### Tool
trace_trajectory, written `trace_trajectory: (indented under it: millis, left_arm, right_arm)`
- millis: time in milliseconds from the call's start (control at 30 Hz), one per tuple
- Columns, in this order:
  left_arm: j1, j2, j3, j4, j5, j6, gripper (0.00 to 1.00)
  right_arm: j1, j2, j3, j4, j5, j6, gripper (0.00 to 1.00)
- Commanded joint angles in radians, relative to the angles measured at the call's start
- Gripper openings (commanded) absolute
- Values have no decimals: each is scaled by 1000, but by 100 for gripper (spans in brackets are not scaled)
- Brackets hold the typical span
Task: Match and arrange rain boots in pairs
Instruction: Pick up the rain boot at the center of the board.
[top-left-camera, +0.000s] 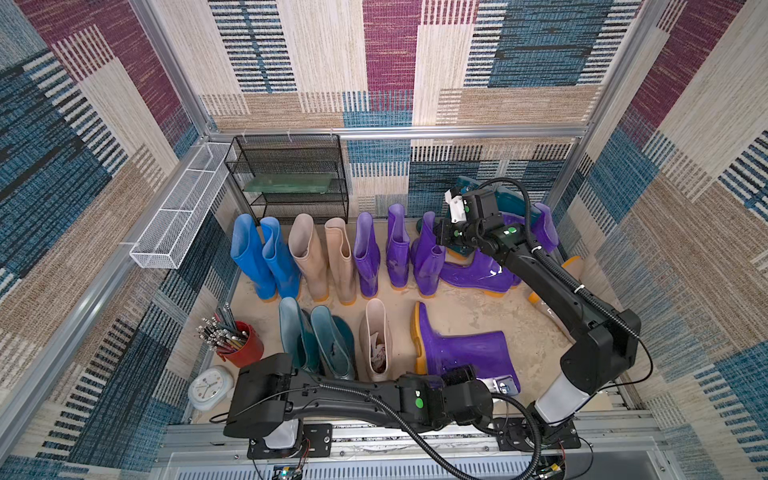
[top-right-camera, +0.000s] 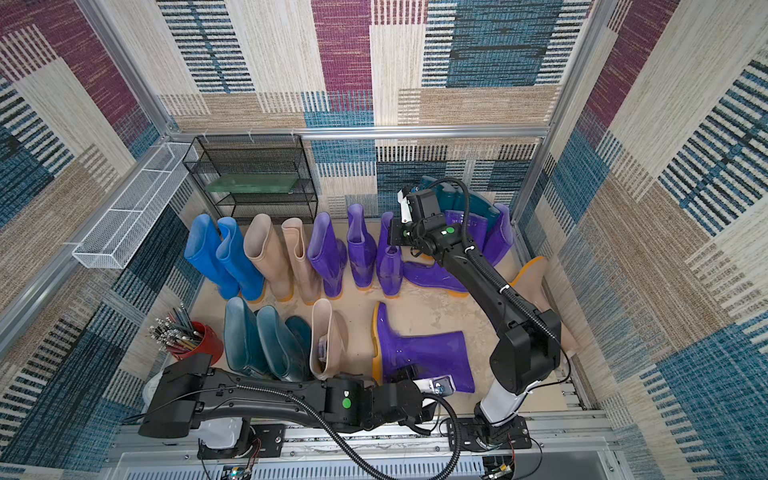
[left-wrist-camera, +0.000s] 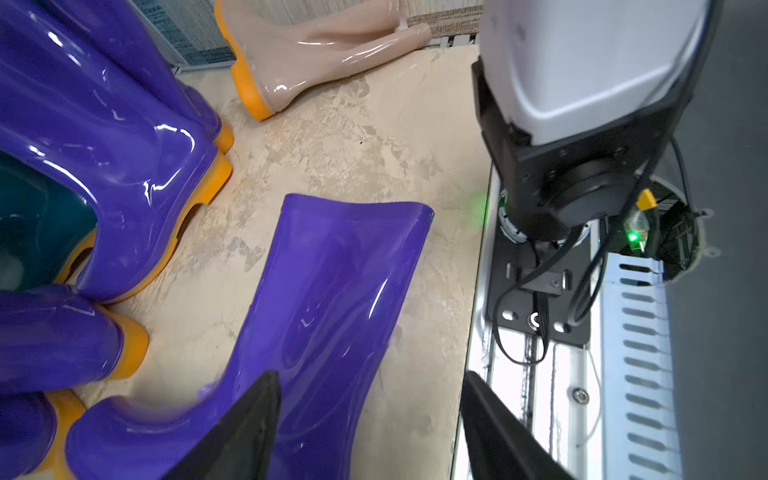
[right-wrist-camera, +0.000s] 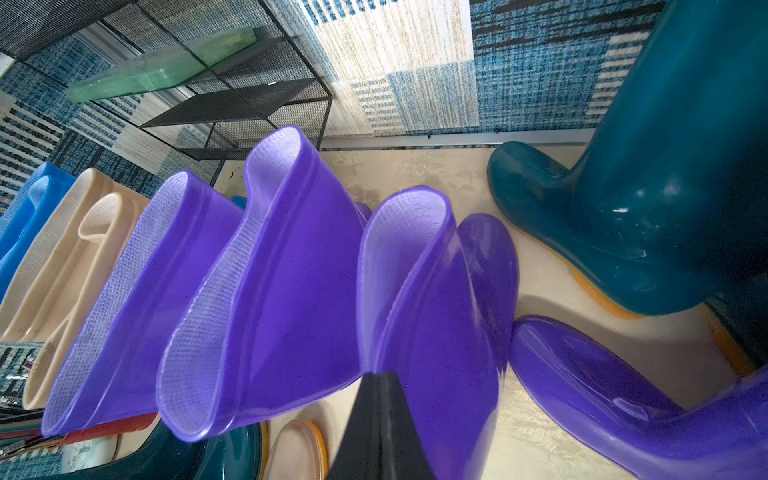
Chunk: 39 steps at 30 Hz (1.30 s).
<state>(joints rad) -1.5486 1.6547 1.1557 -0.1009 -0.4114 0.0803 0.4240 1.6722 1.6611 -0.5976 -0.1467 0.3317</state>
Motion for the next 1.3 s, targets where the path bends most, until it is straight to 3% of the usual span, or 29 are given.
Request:
trace_trajectory:
  millis: [0, 233, 400, 533, 600, 633, 767, 1167, 1200, 1267]
  left_arm:
    - [2, 66, 38, 69, -9, 95, 72]
    - [16, 278, 68, 98, -40, 220, 77]
    - [51, 357, 97, 150, -116, 238, 79]
    - [72, 433, 143, 157, -93, 242, 80]
    - [74, 465, 159, 154, -105, 256, 72]
    - [74, 466, 157, 159, -112, 259, 61]
    - [75, 401, 112, 198, -158, 251, 1]
    - [68, -141, -134, 291, -176, 127, 0]
    - [67, -166, -141, 272, -184, 119, 0]
    - [65, -212, -170, 284, -173, 112, 0]
  right_arm:
    - [-3, 0, 6, -5, -18, -19, 6]
    - [-30, -14, -11, 3, -42, -9, 2]
    - [-30, -13, -23, 8, -62, -7, 0]
    - [-32, -12, -35, 14, -64, -6, 0]
    - [-33, -11, -30, 10, -62, -6, 0]
    - [-34, -12, -27, 9, -60, -7, 0]
    - [-40, -13, -2, -7, -59, -10, 0]
    - [-63, 34, 98, -22, -109, -36, 0]
    - [-64, 38, 105, -26, -115, -37, 7]
    - [-61, 44, 111, -38, -120, -45, 50]
